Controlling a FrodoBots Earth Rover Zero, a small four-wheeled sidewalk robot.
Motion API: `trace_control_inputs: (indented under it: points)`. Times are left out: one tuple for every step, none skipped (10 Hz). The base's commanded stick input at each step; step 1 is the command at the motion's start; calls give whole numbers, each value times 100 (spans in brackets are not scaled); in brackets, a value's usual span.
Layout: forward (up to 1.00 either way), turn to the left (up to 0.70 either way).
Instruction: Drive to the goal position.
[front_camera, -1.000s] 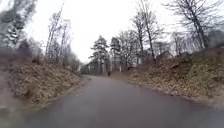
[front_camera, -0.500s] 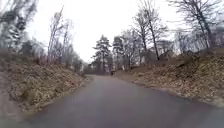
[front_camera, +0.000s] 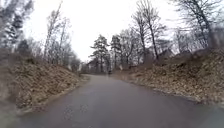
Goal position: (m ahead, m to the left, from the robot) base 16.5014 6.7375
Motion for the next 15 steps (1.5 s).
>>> trace_control_inputs:
  points:
    - [100,1]
    - [100,1]
    - [100,16]
    - [100,41]
    - [100,41]
    - [100,41]
    - [100,41]
    - [100,41]
    - [100,38]
    - [100,8]
    - [100,1]
    - [100,1]
    - [100,1]
    - [100,1]
    - [100,1]
